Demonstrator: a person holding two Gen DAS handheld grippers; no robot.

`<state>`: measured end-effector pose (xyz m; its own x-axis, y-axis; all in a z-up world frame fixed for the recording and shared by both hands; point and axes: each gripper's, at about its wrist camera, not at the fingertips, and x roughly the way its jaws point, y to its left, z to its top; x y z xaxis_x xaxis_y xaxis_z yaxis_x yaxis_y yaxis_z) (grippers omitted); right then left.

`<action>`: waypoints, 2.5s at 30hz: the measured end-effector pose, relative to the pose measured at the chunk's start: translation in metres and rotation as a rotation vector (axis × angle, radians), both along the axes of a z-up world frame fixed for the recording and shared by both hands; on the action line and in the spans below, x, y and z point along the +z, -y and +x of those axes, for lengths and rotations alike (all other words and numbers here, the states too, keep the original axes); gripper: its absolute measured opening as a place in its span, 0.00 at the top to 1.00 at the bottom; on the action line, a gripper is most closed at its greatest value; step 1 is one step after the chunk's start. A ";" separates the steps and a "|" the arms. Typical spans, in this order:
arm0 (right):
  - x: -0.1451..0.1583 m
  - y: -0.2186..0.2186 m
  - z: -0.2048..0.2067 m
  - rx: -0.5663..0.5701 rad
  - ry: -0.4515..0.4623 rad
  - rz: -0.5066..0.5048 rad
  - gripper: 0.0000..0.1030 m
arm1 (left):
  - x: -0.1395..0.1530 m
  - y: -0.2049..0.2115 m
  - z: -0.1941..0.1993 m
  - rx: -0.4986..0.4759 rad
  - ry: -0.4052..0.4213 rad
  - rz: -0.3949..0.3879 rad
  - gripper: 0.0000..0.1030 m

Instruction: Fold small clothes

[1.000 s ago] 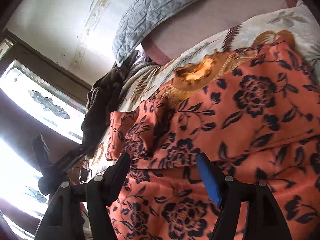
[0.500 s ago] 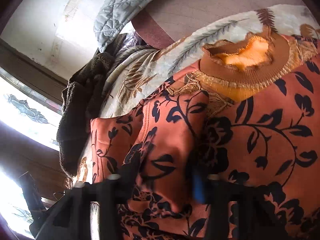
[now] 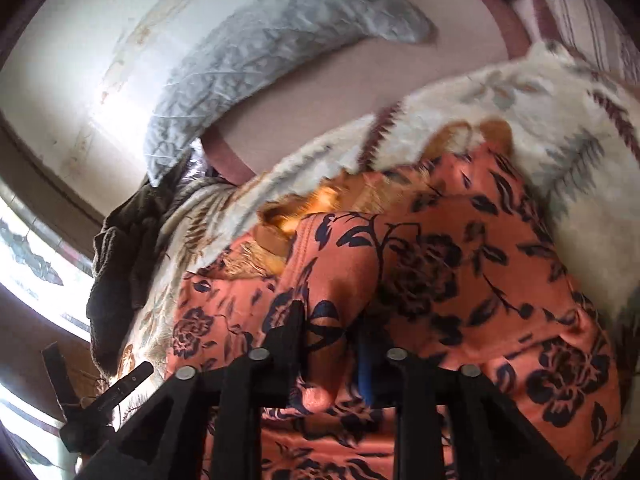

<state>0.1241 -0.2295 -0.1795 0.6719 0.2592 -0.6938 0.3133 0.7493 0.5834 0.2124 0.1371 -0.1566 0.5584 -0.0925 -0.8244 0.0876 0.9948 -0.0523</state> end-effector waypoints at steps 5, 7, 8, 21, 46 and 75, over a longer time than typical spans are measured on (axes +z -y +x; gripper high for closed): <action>-0.023 0.054 -0.035 -0.193 -0.035 0.080 0.23 | -0.020 0.039 0.001 -0.063 -0.034 0.123 0.30; -0.012 0.042 -0.032 -0.120 -0.015 -0.016 0.23 | -0.028 0.043 0.002 -0.064 -0.064 0.146 0.30; -0.005 0.027 -0.027 -0.056 -0.016 -0.103 0.23 | -0.031 0.043 0.003 -0.063 -0.071 0.157 0.30; -0.014 -0.095 0.020 0.227 -0.121 -0.986 0.26 | -0.040 0.033 0.010 -0.057 -0.122 0.115 0.25; -0.031 0.020 -0.028 0.015 -0.142 -0.343 0.56 | -0.036 0.031 0.001 -0.056 -0.095 0.178 0.25; 0.085 -0.032 -0.178 0.198 0.103 -0.337 0.42 | 0.091 0.061 -0.180 -0.149 0.283 0.148 0.17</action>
<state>-0.0544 -0.1976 -0.0947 0.7019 0.1601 -0.6941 0.0963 0.9441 0.3151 0.0324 0.0762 -0.0658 0.7559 -0.0813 -0.6496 0.2227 0.9650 0.1385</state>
